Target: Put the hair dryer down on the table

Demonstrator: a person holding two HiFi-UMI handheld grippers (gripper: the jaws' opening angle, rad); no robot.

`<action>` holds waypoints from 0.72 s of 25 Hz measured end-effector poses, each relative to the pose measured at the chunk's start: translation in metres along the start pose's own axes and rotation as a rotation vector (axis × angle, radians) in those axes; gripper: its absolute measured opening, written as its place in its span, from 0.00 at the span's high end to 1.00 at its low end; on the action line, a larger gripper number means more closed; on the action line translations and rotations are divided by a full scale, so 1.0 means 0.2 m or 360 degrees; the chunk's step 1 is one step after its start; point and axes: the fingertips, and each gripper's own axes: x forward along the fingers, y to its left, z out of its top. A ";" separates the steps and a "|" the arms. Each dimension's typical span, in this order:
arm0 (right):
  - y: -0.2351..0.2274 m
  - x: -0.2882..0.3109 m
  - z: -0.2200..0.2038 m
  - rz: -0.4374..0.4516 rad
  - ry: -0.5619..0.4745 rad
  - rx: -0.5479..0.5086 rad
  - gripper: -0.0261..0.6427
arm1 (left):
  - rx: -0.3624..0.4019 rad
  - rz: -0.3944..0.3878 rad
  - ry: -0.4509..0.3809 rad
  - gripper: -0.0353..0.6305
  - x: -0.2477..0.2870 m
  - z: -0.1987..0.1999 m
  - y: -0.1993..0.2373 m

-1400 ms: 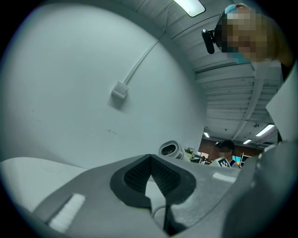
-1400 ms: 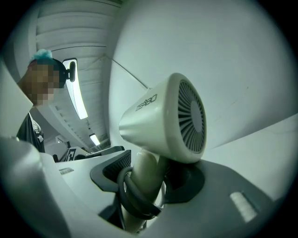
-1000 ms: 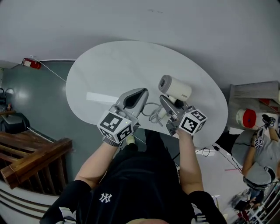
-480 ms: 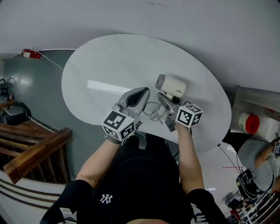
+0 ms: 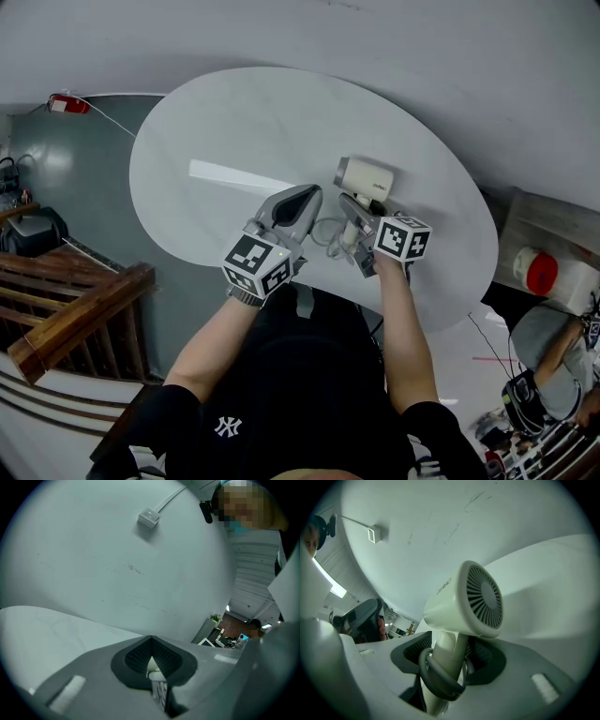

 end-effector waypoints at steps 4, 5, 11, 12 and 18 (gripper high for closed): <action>-0.06 0.02 -0.03 -0.0096 0.0050 0.0025 0.60 | -0.0004 0.0021 0.0002 0.95 -0.02 0.01 0.00; -0.07 0.02 -0.03 -0.0118 0.0060 0.0033 0.60 | -0.0006 0.0025 0.0001 0.95 -0.02 0.01 0.00; -0.08 0.02 -0.05 -0.0165 0.0077 0.0070 0.58 | -0.0010 0.0039 -0.0006 0.95 -0.05 0.02 0.01; -0.09 0.02 -0.05 -0.0178 0.0091 0.0066 0.58 | -0.0010 0.0039 -0.0008 0.95 -0.05 0.02 0.01; -0.13 -0.02 -0.06 -0.0233 0.0188 0.0112 0.47 | -0.0004 0.0034 -0.0015 0.95 -0.06 0.03 0.00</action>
